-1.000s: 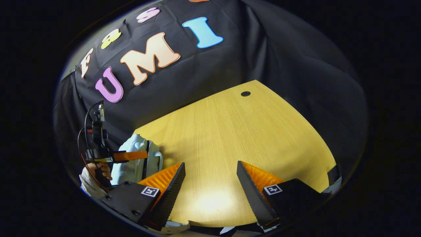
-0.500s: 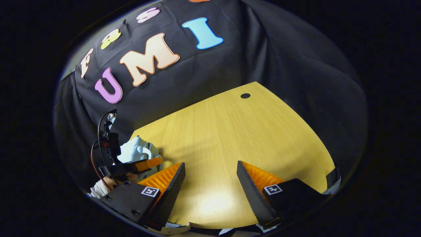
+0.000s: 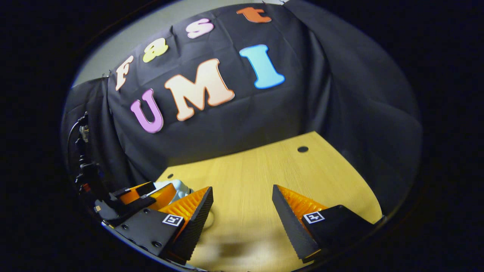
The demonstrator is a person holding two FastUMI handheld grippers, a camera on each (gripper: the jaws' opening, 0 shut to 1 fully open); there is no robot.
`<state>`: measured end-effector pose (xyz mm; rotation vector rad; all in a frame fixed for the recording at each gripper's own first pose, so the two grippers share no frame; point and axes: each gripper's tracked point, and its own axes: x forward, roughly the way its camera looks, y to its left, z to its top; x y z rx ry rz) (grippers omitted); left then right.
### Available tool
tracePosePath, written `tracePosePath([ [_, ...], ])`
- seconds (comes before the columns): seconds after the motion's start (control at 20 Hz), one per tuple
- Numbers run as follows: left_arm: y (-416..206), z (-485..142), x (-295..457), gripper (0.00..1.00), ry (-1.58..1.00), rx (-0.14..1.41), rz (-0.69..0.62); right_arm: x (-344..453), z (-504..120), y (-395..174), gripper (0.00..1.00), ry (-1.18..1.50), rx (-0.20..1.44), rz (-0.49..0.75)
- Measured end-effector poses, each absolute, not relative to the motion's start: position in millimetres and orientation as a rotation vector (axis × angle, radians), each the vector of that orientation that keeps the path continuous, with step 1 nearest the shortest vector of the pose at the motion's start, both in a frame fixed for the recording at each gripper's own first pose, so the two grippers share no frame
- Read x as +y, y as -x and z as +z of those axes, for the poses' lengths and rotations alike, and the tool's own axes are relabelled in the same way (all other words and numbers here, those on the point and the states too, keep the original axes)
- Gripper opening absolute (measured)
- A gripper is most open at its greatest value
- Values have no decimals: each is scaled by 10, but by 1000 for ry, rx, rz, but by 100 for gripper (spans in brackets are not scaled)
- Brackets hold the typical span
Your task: First open the suitcase, pack the skin care products into it, and then close the suitcase.
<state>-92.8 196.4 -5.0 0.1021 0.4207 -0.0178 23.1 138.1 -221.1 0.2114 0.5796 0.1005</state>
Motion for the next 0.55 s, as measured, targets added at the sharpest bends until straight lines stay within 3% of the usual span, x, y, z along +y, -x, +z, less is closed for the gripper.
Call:
tracePosePath([
  [0.25,1010,616,1894,93,-87,281,-4,1388,-1366,-534,99,-131,297,87],
  [0.55,817,1032,1588,93,-41,201,-77,1445,-637,-422,98,25,72,93],
])
